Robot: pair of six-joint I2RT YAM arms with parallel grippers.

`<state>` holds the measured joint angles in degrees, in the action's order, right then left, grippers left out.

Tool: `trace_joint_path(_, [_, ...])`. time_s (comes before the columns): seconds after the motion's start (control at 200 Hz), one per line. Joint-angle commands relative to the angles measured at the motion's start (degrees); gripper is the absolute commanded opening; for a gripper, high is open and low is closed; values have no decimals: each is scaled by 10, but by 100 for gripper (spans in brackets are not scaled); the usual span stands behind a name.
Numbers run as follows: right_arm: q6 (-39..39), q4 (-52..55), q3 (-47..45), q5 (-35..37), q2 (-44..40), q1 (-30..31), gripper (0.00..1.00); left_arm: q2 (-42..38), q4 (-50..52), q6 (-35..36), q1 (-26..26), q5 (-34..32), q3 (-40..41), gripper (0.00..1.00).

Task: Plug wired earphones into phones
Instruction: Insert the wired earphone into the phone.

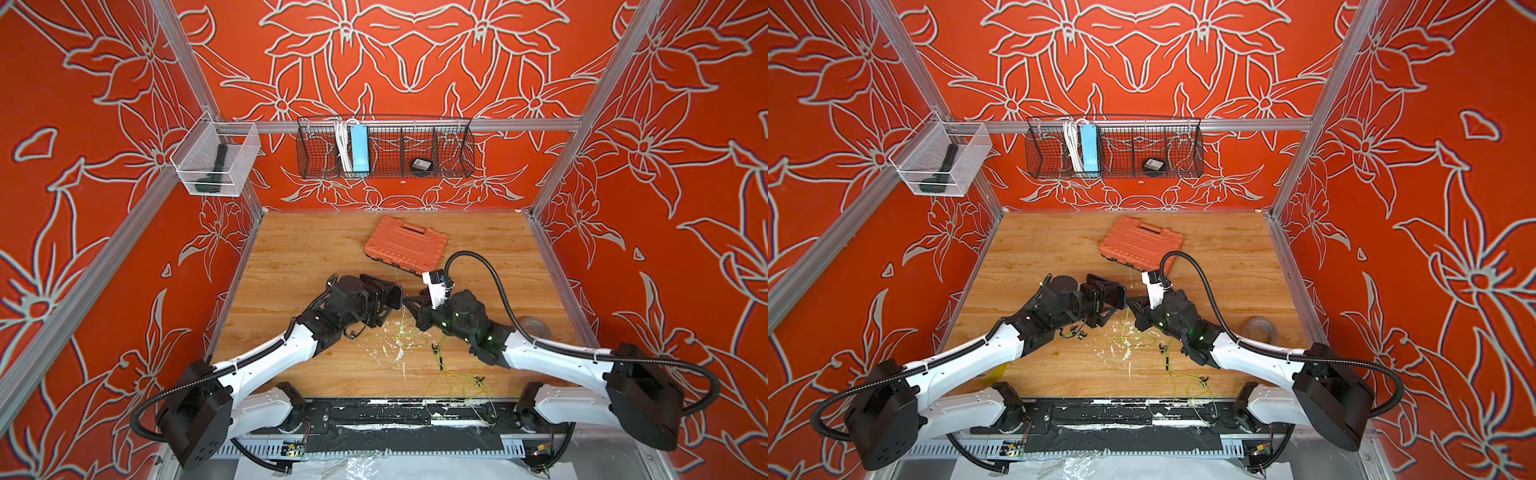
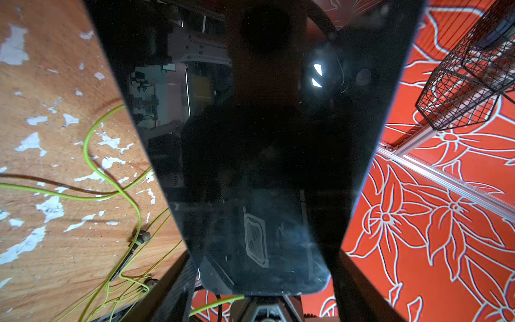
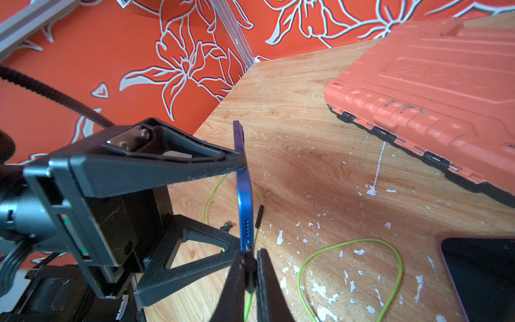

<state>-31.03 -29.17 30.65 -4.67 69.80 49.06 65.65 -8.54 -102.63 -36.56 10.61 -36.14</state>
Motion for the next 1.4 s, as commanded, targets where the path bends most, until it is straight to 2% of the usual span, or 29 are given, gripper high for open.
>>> trace_joint_path(0.0, [17, -6, -7, 2, -5, -9, 0, -24, -62, -9, -33, 113, -25, 51])
trace_joint_path(0.225, [1, -35, -30, 2, -13, -14, 0, -28, -62, -10, -33, 112, -21, 51])
trace_joint_path(0.681, [45, 76, 5, 16, -41, -14, 0, -35, -41, 2, -33, 98, -30, 50])
trace_joint_path(0.931, [13, 100, 48, 12, -15, -8, 0, -30, -27, 8, -33, 92, -41, 49])
trace_joint_path(1.081, [10, 130, 84, 35, 6, 11, 0, -26, -21, 6, -34, 90, -42, 49])
trace_joint_path(1.396, [-3, 121, 111, 51, 51, 38, 0, -21, -21, 5, -37, 90, -43, 48])
